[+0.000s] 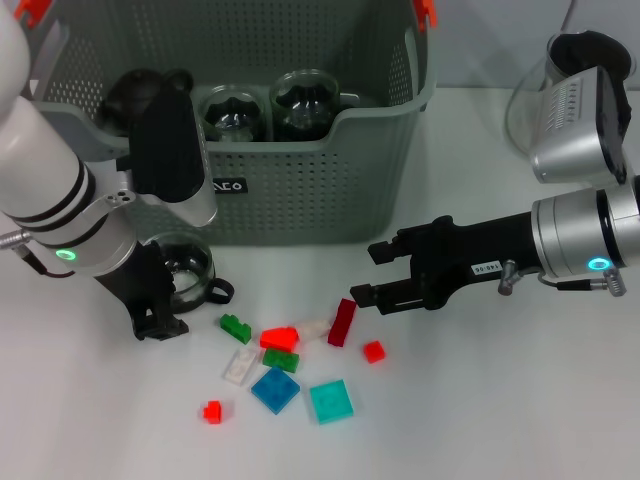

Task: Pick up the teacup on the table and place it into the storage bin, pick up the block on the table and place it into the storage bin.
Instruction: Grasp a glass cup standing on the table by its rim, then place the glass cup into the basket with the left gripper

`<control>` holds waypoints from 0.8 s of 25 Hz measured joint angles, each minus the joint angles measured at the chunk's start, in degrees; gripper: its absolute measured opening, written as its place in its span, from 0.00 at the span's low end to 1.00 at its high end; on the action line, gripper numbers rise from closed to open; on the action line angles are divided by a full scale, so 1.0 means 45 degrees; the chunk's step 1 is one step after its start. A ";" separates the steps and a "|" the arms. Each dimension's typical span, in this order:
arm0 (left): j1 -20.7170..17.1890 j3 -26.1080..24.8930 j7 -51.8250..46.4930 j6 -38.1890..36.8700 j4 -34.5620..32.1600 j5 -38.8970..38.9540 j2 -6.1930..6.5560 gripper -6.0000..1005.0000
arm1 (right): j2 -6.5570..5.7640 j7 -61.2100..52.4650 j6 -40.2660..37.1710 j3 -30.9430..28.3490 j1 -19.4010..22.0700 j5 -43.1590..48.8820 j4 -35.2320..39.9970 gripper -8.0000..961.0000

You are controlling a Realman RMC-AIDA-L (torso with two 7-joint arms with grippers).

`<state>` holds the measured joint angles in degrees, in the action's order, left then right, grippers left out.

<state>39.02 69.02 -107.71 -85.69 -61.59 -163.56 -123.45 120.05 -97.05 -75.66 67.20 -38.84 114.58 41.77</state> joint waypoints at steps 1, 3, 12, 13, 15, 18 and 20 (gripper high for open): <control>0.0006 0.0011 -0.0004 0.0002 0.0019 0.0000 0.0002 0.46 | 0.0000 0.0006 0.0002 -0.0013 0.0001 -0.0002 0.0000 0.74; 0.0008 0.0101 -0.0003 0.0011 0.0030 0.0000 0.0000 0.38 | 0.0000 0.0016 -0.0010 -0.0053 0.0008 -0.0006 0.0000 0.74; -0.0010 0.0294 0.0059 -0.0222 -0.0063 0.0000 -0.0011 0.08 | 0.0000 0.0020 -0.0060 -0.0092 0.0060 -0.0014 0.0000 0.74; -0.0009 0.0294 0.0059 -0.0310 -0.0086 0.0000 -0.0011 0.07 | 0.0001 0.0020 -0.0065 -0.0092 0.0065 -0.0015 -0.0002 0.74; -0.0001 0.0293 0.0055 -0.0468 -0.0168 0.0000 -0.0007 0.05 | 0.0000 0.0022 -0.0069 -0.0091 0.0067 -0.0014 -0.0004 0.74; -0.0016 0.0160 0.0045 -0.1191 -0.0726 0.0055 0.0003 0.05 | -0.0017 0.0024 -0.0074 -0.0091 0.0067 -0.0014 -0.0006 0.74; -0.0082 -0.0198 0.0173 -0.2069 -0.1391 0.0222 0.0001 0.05 | -0.0027 0.0028 -0.0078 -0.0091 0.0066 -0.0015 -0.0007 0.74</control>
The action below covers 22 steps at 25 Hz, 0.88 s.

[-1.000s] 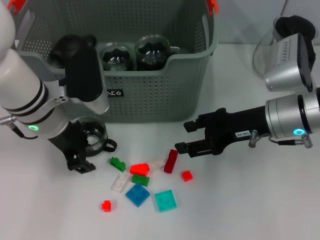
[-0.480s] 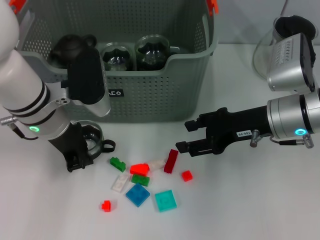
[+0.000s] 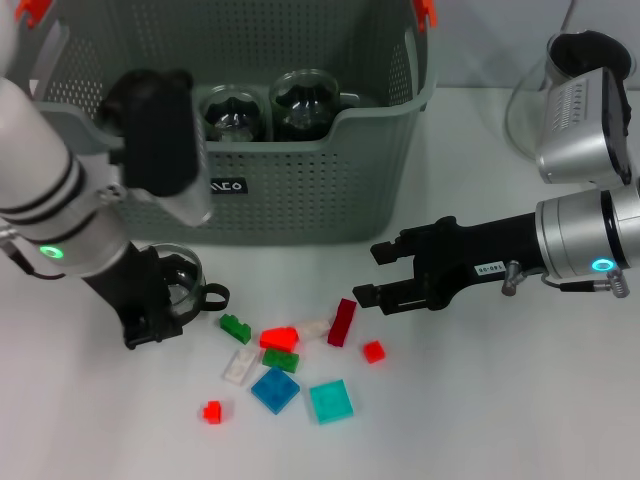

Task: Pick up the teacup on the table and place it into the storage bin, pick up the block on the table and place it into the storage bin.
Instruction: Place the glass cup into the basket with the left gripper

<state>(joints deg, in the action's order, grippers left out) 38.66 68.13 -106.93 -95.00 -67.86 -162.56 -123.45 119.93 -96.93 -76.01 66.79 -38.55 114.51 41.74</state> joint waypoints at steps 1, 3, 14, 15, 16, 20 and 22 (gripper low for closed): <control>-0.0005 -0.0257 0.0058 -0.0430 -0.0279 0.0073 -0.0009 0.05 | -0.0006 0.0009 -0.0002 -0.0001 0.0001 0.0005 0.0001 0.74; 0.0020 -0.0998 0.0144 -0.1458 -0.1000 0.0231 -0.0040 0.05 | -0.0010 0.0031 -0.0002 0.0000 0.0010 0.0033 -0.0011 0.74; 0.1024 -0.3805 -0.0892 -0.5233 -0.3380 0.3070 0.0262 0.05 | -0.0031 0.0239 -0.0034 -0.0035 0.0064 0.0022 -0.0036 0.74; 0.1092 -0.3797 -0.1053 -0.5231 -0.3437 0.3278 0.0317 0.05 | -0.0029 0.0241 -0.0040 -0.0036 0.0061 0.0021 -0.0037 0.74; 0.1241 -0.3829 -0.1227 -0.5210 -0.3512 0.3538 0.0409 0.05 | -0.0024 0.0242 -0.0049 -0.0037 0.0060 0.0020 -0.0038 0.74; 0.2036 -0.4367 -0.1532 -0.5005 -0.3478 0.4104 0.0678 0.05 | -0.0014 0.0194 -0.0143 -0.0049 0.0058 0.0020 -0.0039 0.74; 0.2487 -0.4725 -0.1600 -0.4736 -0.3330 0.4176 0.0796 0.05 | -0.0012 0.0134 -0.0174 -0.0069 0.0032 0.0020 -0.0039 0.74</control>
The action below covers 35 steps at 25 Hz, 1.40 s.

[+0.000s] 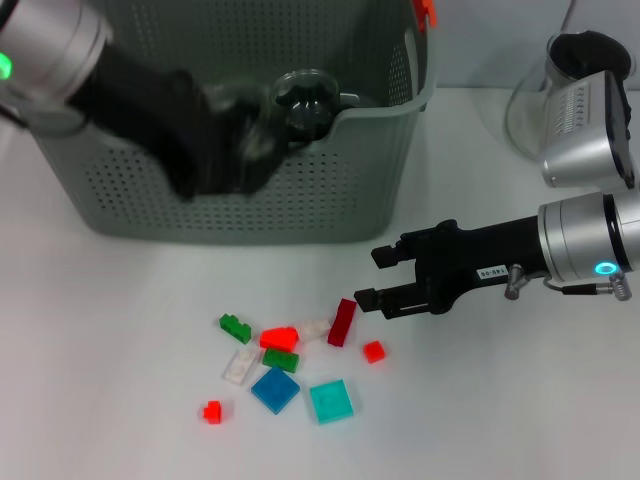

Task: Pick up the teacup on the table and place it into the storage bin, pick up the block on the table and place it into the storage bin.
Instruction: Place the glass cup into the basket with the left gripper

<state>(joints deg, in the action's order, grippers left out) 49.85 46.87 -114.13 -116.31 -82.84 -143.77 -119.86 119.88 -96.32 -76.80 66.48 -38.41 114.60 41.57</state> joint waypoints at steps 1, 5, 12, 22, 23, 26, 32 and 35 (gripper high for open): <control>0.0243 -0.0139 -0.0065 0.0214 0.0117 0.0018 0.0090 0.05 | 0.0000 -0.0016 -0.0025 -0.0025 -0.0009 0.0000 0.0000 0.74; 0.0967 -0.0141 -0.0546 0.1862 0.0925 -0.0040 0.0612 0.05 | -0.0008 -0.0033 -0.0131 -0.0136 0.0006 0.0002 0.0000 0.74; 0.2267 0.1018 -0.1724 0.6846 0.4905 -0.1374 0.1512 0.05 | -0.0051 -0.0041 -0.0221 -0.0261 0.0007 0.0002 0.0000 0.74; 0.3396 0.3397 -0.3682 1.2216 0.9016 -0.4368 0.1102 0.05 | -0.0060 -0.0041 -0.0259 -0.0282 -0.0099 0.0056 0.0001 0.75; 0.3382 0.3666 -0.3862 1.2543 0.9207 -0.4378 0.1107 0.05 | -0.0064 -0.0041 -0.0260 -0.0284 -0.0099 0.0058 0.0001 0.74; 0.3389 0.3929 -0.4028 1.3178 0.9817 -0.4394 0.1132 0.05 | -0.0064 -0.0041 -0.0257 -0.0283 -0.0099 0.0060 0.0000 0.74; 0.3280 0.4193 -0.4048 1.3869 1.0457 -0.4414 0.1161 0.05 | -0.0043 -0.0041 -0.0209 -0.0282 -0.0099 0.0061 0.0000 0.74; 0.3154 0.4319 -0.3997 1.4019 1.0555 -0.4419 0.1128 0.05 | -0.0025 -0.0041 -0.0191 -0.0283 -0.0098 0.0061 0.0000 0.74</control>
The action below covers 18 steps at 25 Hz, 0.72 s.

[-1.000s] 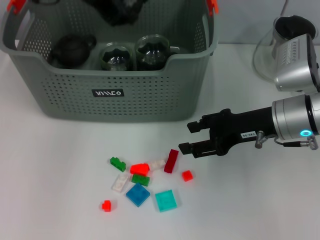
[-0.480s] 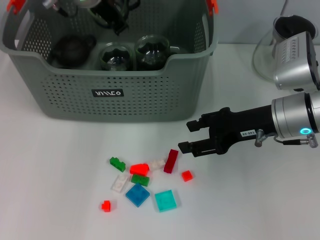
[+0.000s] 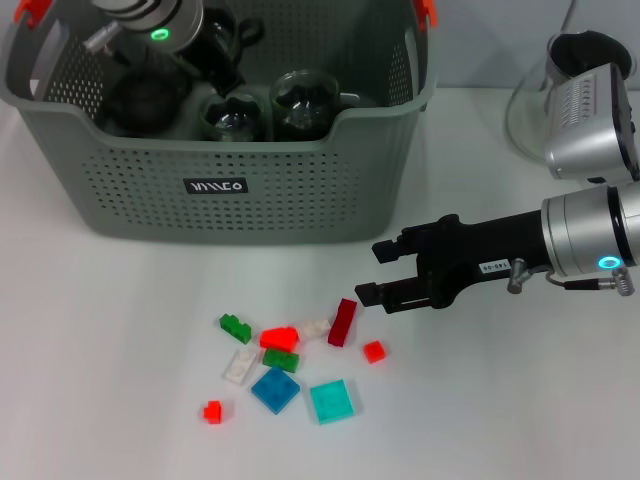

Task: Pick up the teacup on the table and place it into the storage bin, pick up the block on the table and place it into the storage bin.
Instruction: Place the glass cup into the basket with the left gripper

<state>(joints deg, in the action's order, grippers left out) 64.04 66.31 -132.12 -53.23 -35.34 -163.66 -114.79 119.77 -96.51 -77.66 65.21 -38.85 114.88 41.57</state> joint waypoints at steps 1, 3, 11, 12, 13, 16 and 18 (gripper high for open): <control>-0.0055 0.0076 0.0001 0.0043 0.0010 -0.0001 -0.0020 0.05 | 0.0002 0.0001 0.0007 0.0000 0.0000 0.0000 0.0000 0.74; -0.0137 0.0219 -0.0020 0.0118 0.0024 -0.0005 -0.0042 0.05 | 0.0005 0.0003 0.0015 0.0000 -0.0002 0.0006 -0.0014 0.75; -0.0307 0.0286 0.0017 0.0150 0.0154 -0.0018 -0.0057 0.05 | 0.0006 0.0017 0.0032 0.0000 -0.0047 0.0020 -0.0039 0.74; -0.0322 0.0286 0.0022 0.0148 0.0154 -0.0018 -0.0057 0.05 | 0.0006 0.0019 0.0036 0.0001 -0.0052 0.0019 -0.0039 0.74; -0.0344 0.0328 0.0024 0.0146 0.0156 -0.0019 -0.0057 0.05 | 0.0007 0.0023 0.0042 0.0000 -0.0054 0.0020 -0.0039 0.74; -0.0413 0.0602 0.0018 0.0150 0.0159 -0.0019 -0.0082 0.05 | 0.0006 0.0044 0.0065 0.0001 -0.0057 0.0019 -0.0039 0.74; -0.0442 0.0829 -0.0026 0.0151 0.0160 -0.0019 -0.0124 0.05 | 0.0006 0.0051 0.0077 0.0000 -0.0063 0.0020 -0.0039 0.74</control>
<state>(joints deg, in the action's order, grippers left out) 62.05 70.04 -132.24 -52.55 -34.62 -163.74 -115.35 119.80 -96.28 -77.31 65.21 -39.13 114.97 41.40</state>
